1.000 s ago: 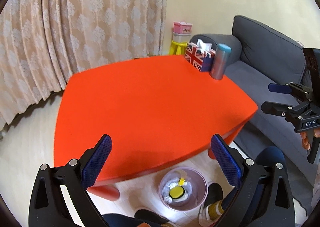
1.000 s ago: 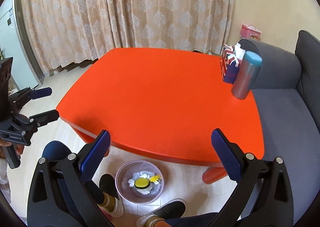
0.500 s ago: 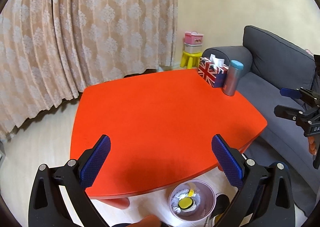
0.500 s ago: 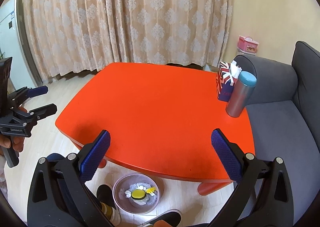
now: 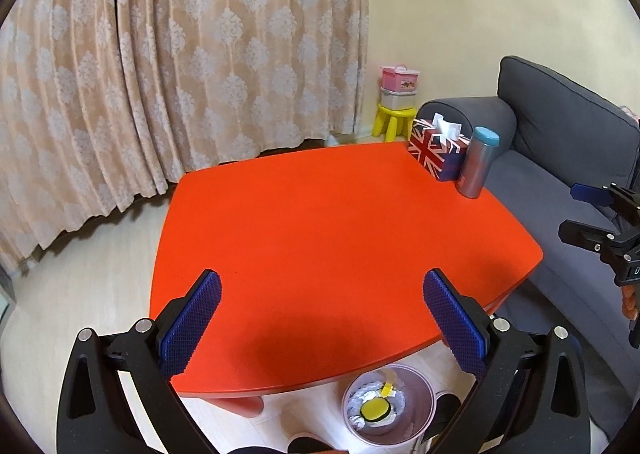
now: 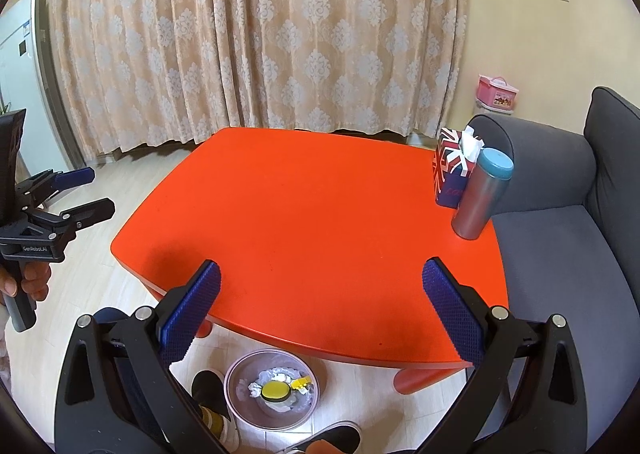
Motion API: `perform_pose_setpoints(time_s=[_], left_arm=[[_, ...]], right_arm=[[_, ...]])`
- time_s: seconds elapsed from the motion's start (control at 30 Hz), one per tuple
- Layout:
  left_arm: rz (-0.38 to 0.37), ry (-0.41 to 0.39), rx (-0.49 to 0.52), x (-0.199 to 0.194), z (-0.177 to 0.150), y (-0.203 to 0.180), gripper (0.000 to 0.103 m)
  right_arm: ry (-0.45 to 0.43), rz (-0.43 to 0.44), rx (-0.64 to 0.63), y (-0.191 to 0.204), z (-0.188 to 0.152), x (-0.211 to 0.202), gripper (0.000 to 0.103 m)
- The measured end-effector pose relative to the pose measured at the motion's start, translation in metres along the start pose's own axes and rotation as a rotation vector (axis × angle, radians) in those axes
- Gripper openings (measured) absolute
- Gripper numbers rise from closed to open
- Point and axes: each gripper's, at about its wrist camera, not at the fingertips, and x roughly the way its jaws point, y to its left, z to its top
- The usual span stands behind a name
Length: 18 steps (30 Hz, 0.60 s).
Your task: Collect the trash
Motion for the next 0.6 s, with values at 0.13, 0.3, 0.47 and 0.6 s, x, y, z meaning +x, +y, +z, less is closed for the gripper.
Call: perform_pose_setpoints(time_s=[0.13, 0.3, 0.47, 0.6], left_arm=[[0.011, -0.002, 0.003, -0.0009, 0.0017, -0.0017, 0.097], [0.008, -0.003, 0.004, -0.0015, 0.0021, -0.0011, 0.097], [0.000, -0.006, 0.010, -0.0031, 0.0032, -0.0037, 0.097], [-0.001, -0.004, 0.012, -0.0031, 0.0022, -0.0046, 0.097]], right_arm=[[-0.001, -0.002, -0.003, -0.0006, 0.0002, -0.0002, 0.099], [0.000, -0.001, -0.003, 0.0002, 0.0000, -0.0002, 0.099], [0.003, -0.002, -0.008, 0.0001, 0.0029, -0.0003, 0.099], [0.002, -0.002, -0.009, 0.0005, 0.0028, -0.0004, 0.099]])
